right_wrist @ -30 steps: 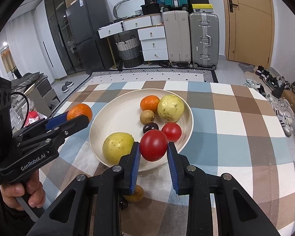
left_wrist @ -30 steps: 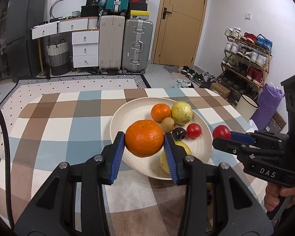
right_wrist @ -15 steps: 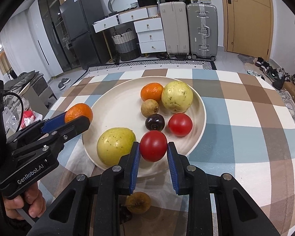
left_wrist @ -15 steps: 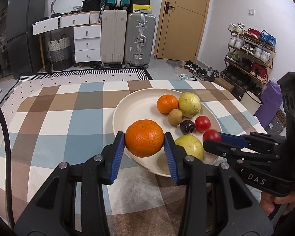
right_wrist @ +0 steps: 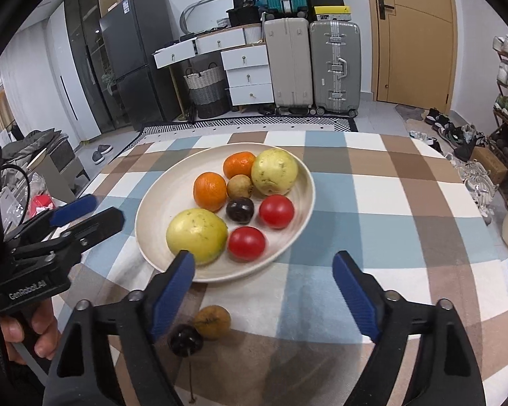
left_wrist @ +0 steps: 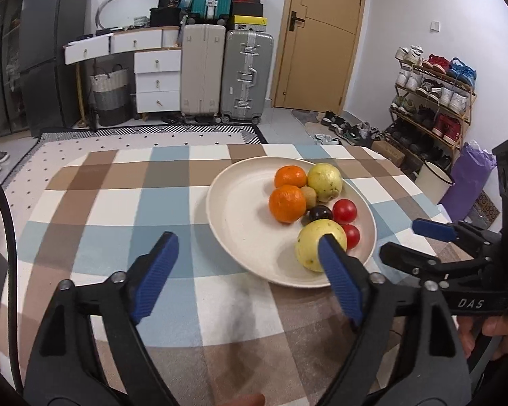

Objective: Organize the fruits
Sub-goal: 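Move the left gripper to the dark cherry while the right moves toward a small brown pear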

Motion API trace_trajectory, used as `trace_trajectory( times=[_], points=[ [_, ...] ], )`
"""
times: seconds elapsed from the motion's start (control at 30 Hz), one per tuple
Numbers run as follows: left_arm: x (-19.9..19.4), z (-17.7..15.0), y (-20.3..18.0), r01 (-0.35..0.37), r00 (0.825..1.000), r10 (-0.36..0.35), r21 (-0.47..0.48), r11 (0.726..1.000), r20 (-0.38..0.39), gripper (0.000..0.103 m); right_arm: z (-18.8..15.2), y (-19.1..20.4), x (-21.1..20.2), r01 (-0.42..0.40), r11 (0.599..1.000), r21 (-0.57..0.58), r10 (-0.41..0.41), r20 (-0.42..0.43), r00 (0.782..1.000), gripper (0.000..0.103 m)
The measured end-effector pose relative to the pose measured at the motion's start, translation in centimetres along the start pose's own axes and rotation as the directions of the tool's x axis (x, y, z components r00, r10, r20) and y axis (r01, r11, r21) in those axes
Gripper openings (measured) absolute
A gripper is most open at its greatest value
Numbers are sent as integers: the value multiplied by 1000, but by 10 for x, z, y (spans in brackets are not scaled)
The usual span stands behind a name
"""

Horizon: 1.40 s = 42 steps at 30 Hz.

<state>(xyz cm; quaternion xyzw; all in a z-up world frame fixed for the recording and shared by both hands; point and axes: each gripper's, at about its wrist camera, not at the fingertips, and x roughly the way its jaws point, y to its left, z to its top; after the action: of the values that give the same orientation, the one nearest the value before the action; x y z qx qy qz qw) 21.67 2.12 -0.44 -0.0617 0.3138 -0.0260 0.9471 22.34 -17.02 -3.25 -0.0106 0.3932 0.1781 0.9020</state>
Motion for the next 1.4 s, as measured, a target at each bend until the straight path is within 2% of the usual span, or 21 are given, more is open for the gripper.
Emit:
trace_trajectory(
  times=[0.1,0.13,0.17,0.47,0.57,0.87,1.4],
  points=[
    [-9,-4,-2,-31,1000,31,19,999,-1,92,-4,-4,-6,31,1000,-4,-31,-9,999,97],
    [-12,-6,-2,-40,999,40,20,999,0,100,-5,-6,-8,32,999,0,-32,-12,999,100],
    [-17,-9,-3,-48,999,48,19,999,10,102,-7,-8,-9,30,1000,8,-30,-17,999,101],
    [-36,-29,-16,-22,1000,22,37,999,-3,102,-23,-22,-18,43,998,40,-41,-43,998,102],
    [-38,-34,-26,-3,1000,3,52,999,-7,102,-26,-24,-19,69,996,53,-67,-45,997,102],
    [-34,-45,-45,31,999,-27,95,995,-41,103,-32,-24,-22,83,995,63,-80,-52,995,102],
    [-14,-55,-65,92,990,-75,150,984,-120,102,-58,-30,-28,57,997,48,-52,-106,993,102]
  ],
)
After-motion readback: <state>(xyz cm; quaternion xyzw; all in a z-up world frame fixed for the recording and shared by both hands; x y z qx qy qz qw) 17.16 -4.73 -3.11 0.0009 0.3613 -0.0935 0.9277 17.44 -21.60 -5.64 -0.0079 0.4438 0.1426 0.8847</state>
